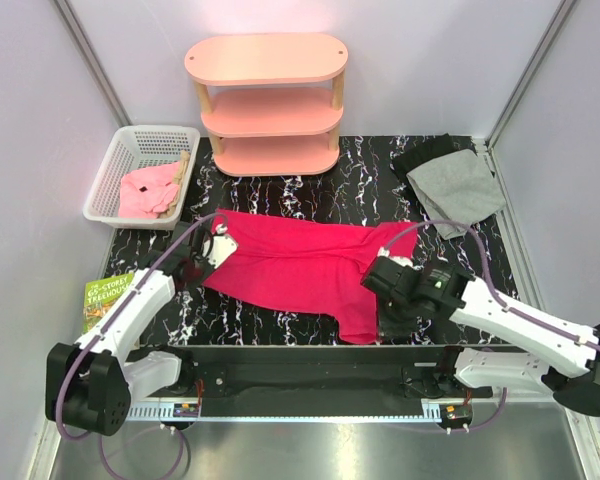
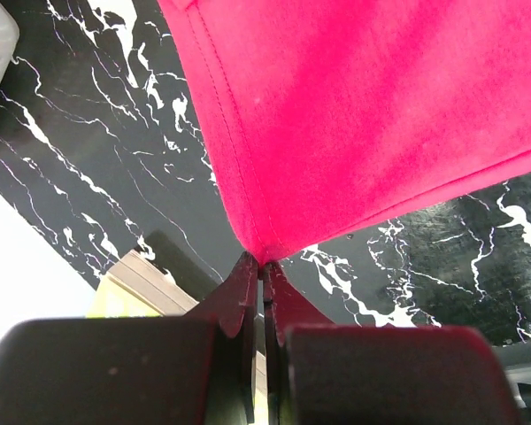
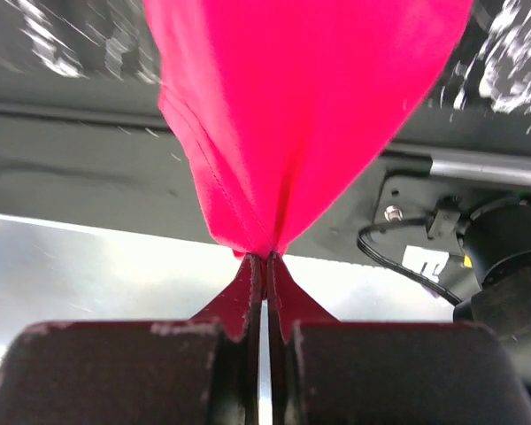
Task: Fold and stack the t-shirts
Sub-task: Fold the tshirt
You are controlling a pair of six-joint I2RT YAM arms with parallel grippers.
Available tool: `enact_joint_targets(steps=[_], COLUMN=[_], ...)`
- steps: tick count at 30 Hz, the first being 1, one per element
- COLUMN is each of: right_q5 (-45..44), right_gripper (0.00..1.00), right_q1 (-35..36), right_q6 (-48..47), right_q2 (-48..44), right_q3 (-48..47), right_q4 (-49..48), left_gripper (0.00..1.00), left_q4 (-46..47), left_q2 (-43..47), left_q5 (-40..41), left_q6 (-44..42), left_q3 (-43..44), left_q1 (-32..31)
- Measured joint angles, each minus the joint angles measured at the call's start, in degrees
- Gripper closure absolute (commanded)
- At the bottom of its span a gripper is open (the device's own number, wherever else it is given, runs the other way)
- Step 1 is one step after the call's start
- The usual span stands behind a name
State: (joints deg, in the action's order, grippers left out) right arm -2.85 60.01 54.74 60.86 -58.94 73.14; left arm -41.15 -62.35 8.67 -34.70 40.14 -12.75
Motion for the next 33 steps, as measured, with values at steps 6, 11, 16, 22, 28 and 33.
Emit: enact_joint_targets(steps=[6,11,16,22,28,33], right_q5=[-8.5,-13.1,-15.8,-17.7,-17.0,-17.1], right_gripper=[1.00,1.00,1.00,1.00,1.00,0.67], right_q1=[-0.2,-3.5,-11.8,-21.0,-31.1,-36.7], right_q6=[1.0,-0.8,-6.0,-14.0,-20.7,-23.6], right_q2=[2.7,6.0,8.9,15.4,25.9,36.4], right_q3=[-11.6,-13.9,-14.4,-18.2,-20.7,-23.7], right_q4=[2.3,2.7,3.2,0.0,-8.5,-13.8], left_gripper=[1.00,1.00,1.00,1.00,1.00,0.94], left_q4=[-1.9,-2.2,-0.8,0.5,0.8,2.5], left_q2=[-1.4,-6.8,-17.5,-31.9,-41.3,-47.5], left_q5=[0.4,0.9,1.1,1.7,2.9,5.1], left_q6=[-1.1,-2.9,-3.9,-4.5,-4.9,-5.6], left_q3=[2.9,11.1,21.1,30.4,35.6,39.7], left_q1=[0.1,0.1,0.4,0.6,0.7,0.7])
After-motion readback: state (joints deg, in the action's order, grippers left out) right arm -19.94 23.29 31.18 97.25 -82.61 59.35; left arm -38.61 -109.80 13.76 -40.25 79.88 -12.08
